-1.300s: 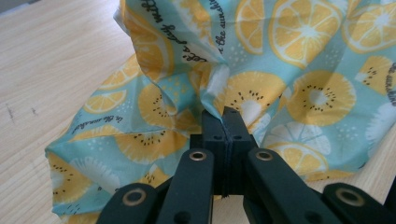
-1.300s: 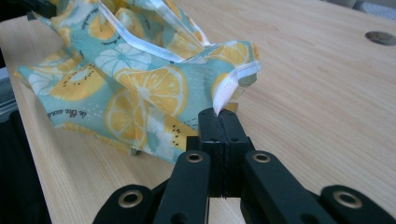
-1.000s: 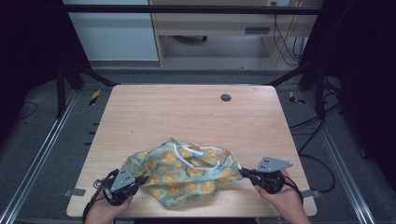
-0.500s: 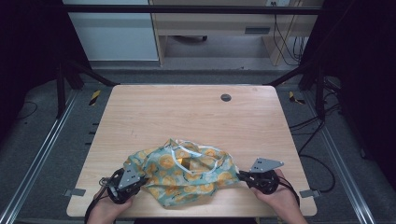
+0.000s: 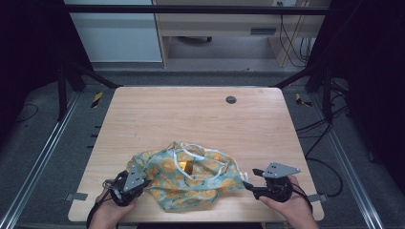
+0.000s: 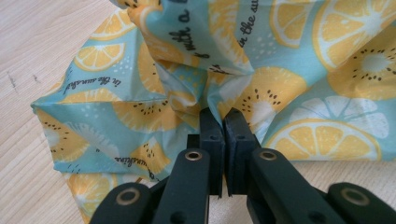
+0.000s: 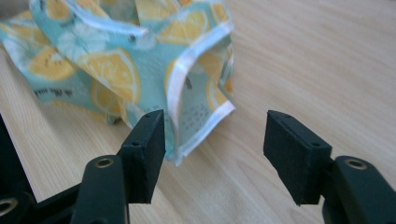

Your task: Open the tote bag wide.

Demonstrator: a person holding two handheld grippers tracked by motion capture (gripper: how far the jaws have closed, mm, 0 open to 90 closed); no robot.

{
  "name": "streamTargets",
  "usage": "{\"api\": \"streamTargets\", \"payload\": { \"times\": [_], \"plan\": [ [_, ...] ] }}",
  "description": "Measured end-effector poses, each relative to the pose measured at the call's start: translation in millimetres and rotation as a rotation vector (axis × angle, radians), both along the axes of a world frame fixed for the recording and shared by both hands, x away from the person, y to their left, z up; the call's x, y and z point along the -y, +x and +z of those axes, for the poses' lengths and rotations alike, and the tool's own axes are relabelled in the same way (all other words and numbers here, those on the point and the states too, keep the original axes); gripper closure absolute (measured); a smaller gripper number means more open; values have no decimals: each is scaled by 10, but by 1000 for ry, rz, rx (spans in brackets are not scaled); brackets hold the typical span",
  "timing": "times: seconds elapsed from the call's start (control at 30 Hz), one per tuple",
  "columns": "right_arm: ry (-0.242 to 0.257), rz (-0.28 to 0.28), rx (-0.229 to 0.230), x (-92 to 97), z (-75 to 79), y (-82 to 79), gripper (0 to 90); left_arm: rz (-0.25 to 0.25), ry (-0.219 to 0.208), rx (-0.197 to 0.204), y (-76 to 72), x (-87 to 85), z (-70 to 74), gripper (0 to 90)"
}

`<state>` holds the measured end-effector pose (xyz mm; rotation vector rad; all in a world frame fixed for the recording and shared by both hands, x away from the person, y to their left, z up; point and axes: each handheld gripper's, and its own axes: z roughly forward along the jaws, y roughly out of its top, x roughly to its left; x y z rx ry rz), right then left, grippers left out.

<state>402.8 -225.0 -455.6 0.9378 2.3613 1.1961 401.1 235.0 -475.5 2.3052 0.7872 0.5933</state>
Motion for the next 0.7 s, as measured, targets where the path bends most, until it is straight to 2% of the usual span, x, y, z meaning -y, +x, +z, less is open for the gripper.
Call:
{"api": "streamTargets", "payload": {
  "times": [0.13, 0.2, 0.3, 0.4, 0.53, 0.63, 0.7],
  "plan": [
    [26, 16, 27, -39, 147, -10, 374, -6, 6, -4, -3, -1, 4, 880],
    [31, 22, 29, -69, 193, -1, 385, -6, -5, 3, -16, 5, 11, 880],
    [30, 31, 27, -134, 258, 60, 423, -13, 6, -1, -14, 10, 14, 881],
    [10, 35, 40, -243, 370, 168, 460, -12, 4, -1, -14, 12, 16, 881],
    [12, 52, 38, -463, 493, 366, 509, -13, 1, -3, -15, 11, 14, 882],
    [-25, 31, 30, -628, 510, 529, 549, -15, -2, -4, -16, 7, 17, 884],
    [-53, 8, -8, -695, 468, 631, 556, -16, -6, -5, -16, 9, 19, 887]
  ]
}}
